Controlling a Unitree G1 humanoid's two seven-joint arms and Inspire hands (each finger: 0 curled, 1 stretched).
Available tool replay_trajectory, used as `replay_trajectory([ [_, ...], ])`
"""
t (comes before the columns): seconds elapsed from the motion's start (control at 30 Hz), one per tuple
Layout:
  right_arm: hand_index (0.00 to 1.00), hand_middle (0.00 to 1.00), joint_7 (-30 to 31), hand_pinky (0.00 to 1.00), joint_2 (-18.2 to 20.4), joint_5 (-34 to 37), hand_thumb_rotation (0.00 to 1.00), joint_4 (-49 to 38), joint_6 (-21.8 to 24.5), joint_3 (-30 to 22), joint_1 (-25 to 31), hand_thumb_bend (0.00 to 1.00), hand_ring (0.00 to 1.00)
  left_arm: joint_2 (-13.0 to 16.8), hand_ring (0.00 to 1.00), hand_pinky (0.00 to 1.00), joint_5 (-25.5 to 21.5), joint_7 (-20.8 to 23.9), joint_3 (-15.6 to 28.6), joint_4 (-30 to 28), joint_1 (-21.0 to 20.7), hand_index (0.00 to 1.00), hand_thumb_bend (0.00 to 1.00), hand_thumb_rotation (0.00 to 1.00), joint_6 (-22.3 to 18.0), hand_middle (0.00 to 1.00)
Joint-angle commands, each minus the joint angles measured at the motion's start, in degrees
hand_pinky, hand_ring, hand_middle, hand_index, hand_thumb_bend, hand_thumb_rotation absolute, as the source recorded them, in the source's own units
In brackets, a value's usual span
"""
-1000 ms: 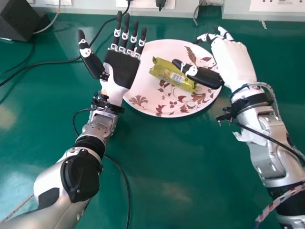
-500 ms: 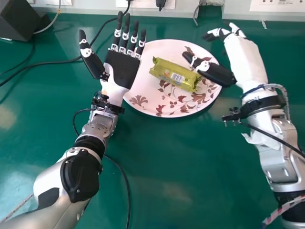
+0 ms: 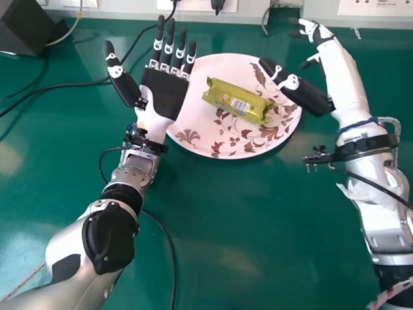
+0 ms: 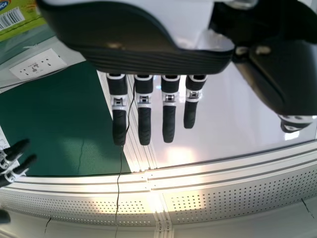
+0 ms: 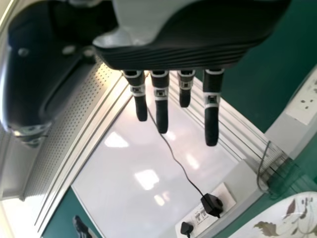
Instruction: Pick up biscuit and place it in the plate
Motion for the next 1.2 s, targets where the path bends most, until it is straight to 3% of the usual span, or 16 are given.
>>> replay_trajectory([
  [0.0,0.93,0.86,0.58,0.56,0.38,1.57,0.62,-1.24,-0.93,-0.81,1.27,0.98,0.67,0.01,0.75,0.66,-0.26,0.3,0.58,0.49,0.49,0.88,0.89,0.4,0.54,0.81],
  [0.47,0.96,0.89,6.31,0.61,3.9,17.17,0.62,-3.84,-2.08,-4.9,3.86,0.98,0.72,0.01,0.75,0.69,0.21,0.82,0.3,0.42,0.49,0.89,0.92,0.36,-0.15,0.81],
  [0.67,0.96,0.88,9.46,0.63,4.69,24.0,0.65,-3.58,-3.73,-6.74,4.55,0.99,0.73,-0.02,0.76,0.71,0.49,1.48,0.09,0.37,0.47,0.9,0.86,0.3,-0.96,0.82],
  [0.83,0.95,0.87,12.37,0.63,4.57,28.14,0.63,-2.89,-4.92,-7.94,4.99,0.99,0.72,0.04,0.79,0.75,0.33,2.04,0.21,0.43,0.4,0.93,0.85,0.34,-0.66,0.84],
  [1.17,0.96,0.87,15.08,0.64,5.52,33.09,0.64,-1.76,-6.19,-9.54,5.28,0.99,0.73,0.41,0.79,0.72,0.52,1.79,0.1,0.35,0.46,0.93,0.87,0.39,-1.36,0.85],
])
